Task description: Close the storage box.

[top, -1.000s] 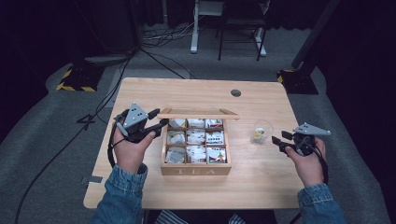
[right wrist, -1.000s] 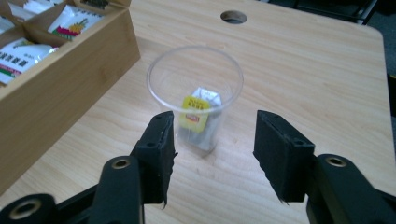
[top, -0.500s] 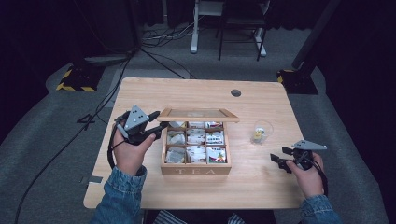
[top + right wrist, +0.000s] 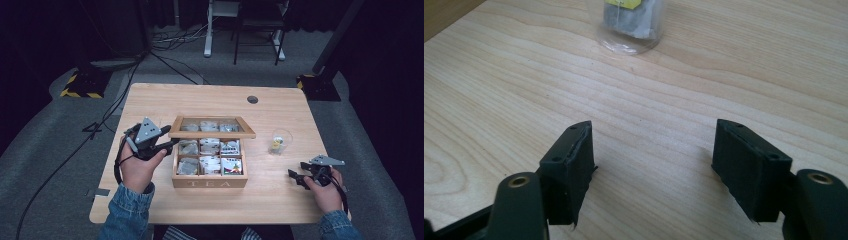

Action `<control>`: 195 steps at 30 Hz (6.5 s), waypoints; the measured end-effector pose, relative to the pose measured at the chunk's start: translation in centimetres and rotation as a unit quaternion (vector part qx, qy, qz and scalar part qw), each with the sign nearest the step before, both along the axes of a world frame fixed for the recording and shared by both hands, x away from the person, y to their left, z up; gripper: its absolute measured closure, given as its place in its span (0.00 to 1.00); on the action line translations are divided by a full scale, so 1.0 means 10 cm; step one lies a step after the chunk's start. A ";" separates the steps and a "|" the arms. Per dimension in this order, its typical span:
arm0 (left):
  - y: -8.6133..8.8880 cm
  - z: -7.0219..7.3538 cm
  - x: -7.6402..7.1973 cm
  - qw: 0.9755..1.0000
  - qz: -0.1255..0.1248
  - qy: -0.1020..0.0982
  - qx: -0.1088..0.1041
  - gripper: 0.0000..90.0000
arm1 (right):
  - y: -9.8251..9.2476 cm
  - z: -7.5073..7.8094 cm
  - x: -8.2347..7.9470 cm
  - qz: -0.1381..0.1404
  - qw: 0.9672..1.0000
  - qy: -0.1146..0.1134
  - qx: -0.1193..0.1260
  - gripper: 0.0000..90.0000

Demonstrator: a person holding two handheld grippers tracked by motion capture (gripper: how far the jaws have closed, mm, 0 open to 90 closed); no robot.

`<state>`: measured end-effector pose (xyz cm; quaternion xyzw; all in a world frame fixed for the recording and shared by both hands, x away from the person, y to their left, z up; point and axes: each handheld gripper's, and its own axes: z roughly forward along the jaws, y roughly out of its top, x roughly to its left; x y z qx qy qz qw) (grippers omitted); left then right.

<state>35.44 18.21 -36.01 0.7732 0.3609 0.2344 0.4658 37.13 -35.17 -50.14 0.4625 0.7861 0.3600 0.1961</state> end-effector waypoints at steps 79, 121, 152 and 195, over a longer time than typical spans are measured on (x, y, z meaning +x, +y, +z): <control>-0.11 -0.42 -0.26 0.979 -0.058 0.154 0.117 0.57 | 0.04 -0.02 -0.02 -0.003 1.000 -0.012 -0.012 0.36; -0.17 -0.58 -0.23 0.962 -0.070 0.215 0.150 0.51 | 0.04 -0.02 -0.01 -0.003 1.000 -0.012 -0.012 0.36; 0.26 -0.29 -0.27 0.987 -0.051 0.138 0.069 0.40 | 0.04 -0.02 -0.01 -0.002 1.000 -0.010 -0.009 0.35; 0.97 -1.05 0.27 0.975 0.055 0.198 0.080 0.32 | 0.03 -0.02 0.01 0.009 1.000 -0.007 -0.009 0.32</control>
